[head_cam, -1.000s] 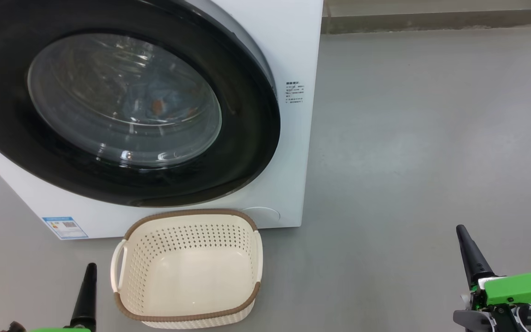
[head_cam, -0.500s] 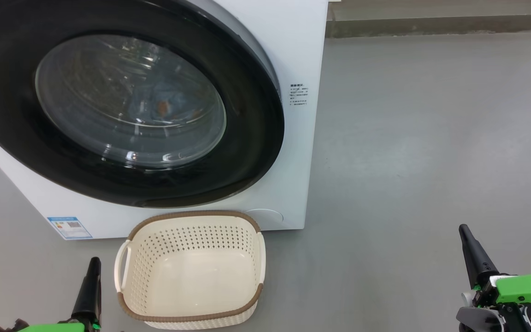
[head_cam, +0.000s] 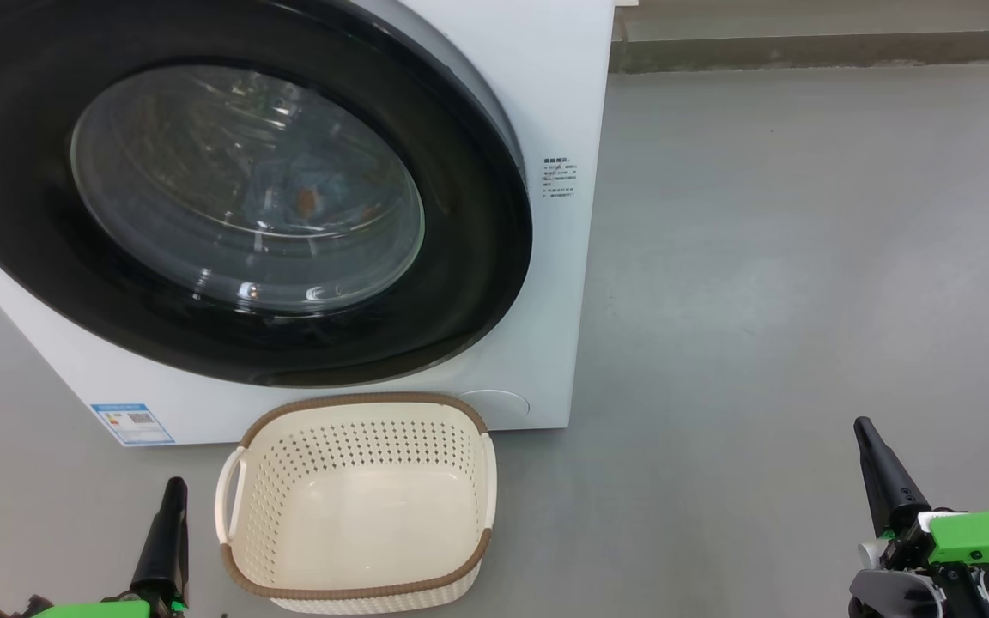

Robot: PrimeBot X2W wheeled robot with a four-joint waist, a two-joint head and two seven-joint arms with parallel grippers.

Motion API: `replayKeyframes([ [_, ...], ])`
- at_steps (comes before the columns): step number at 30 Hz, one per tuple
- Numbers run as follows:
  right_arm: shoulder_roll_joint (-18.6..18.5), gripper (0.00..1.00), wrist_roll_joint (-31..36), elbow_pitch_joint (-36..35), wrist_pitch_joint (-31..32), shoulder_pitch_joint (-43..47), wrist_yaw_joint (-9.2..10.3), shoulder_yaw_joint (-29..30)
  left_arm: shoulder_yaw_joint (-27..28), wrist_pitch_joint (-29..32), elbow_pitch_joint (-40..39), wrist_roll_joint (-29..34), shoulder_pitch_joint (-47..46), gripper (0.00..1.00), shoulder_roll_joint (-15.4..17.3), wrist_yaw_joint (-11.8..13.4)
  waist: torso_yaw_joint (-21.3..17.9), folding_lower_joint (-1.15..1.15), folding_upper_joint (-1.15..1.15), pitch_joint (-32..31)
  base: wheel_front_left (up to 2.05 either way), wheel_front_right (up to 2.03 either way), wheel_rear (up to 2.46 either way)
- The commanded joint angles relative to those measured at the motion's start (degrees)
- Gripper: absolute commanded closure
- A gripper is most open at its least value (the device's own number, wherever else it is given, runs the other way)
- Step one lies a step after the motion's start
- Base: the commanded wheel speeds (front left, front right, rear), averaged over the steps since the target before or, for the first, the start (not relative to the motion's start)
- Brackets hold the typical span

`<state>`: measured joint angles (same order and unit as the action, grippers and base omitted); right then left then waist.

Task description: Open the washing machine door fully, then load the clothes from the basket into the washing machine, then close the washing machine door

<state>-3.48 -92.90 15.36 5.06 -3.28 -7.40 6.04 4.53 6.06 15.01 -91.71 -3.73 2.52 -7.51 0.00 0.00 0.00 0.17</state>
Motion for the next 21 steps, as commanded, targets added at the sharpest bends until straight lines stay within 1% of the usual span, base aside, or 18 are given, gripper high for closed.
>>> replayKeyframes([
  [1,-0.32,1.0,-0.32,-1.4,0.42,-2.8,-0.09,-0.78,1.92,0.37,-0.94,-0.51,-2.47,1.0,0.45,0.02,0.0,0.0,0.0,0.0,0.0,0.0,0.0],
  [21,-0.1,1.0,-0.06,-1.38,0.67,-2.83,-0.09,-0.46,1.96,0.4,-0.94,-0.48,-2.47,1.0,0.42,0.02,0.0,0.0,0.0,0.0,0.0,0.0,0.0],
])
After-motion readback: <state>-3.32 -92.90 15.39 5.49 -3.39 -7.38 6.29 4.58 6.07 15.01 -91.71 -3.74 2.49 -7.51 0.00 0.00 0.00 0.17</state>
